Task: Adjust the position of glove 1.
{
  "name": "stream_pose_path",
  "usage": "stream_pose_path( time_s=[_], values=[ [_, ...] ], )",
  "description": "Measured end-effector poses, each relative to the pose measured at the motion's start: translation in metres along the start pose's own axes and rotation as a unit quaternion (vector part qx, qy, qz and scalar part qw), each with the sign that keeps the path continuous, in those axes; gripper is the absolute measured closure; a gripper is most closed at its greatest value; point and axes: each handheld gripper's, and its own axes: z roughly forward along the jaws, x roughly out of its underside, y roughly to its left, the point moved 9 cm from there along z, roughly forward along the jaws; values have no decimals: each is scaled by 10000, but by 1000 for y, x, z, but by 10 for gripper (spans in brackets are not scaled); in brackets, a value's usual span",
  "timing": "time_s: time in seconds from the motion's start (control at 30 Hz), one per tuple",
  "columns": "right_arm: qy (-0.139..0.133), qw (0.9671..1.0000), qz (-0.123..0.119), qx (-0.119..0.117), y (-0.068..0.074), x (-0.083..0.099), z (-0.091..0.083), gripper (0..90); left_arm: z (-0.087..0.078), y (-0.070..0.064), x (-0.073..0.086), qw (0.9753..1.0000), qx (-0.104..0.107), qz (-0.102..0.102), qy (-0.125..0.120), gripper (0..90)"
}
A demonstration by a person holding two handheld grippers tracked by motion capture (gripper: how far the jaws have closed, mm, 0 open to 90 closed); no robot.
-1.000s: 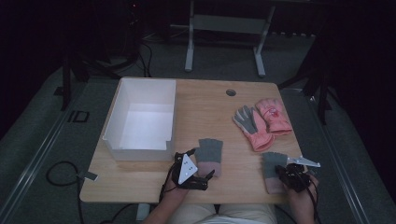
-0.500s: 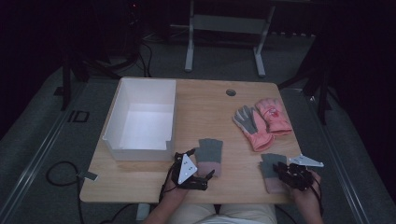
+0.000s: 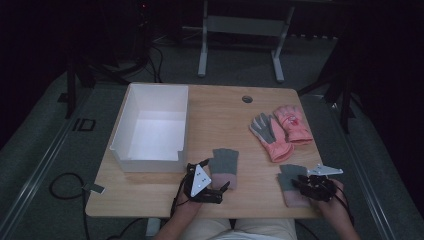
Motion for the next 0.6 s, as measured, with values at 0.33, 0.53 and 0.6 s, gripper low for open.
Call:
stream_pose_path(
  time_s=[0.33, 0.53, 0.6],
  values=[
    [58, 9985, 516, 150, 2, -7, -3, 850, -1, -3, -1, 9999, 124, -33, -46, 6],
    [-434, 9962, 690, 303, 6, -49, -29, 852, -2, -3, -2, 10000, 69, -37, -33, 5],
    [-592, 9957, 627, 329, 12, -68, -35, 852, -4, -3, -3, 9999, 105, -72, -78, 4]
  ],
)
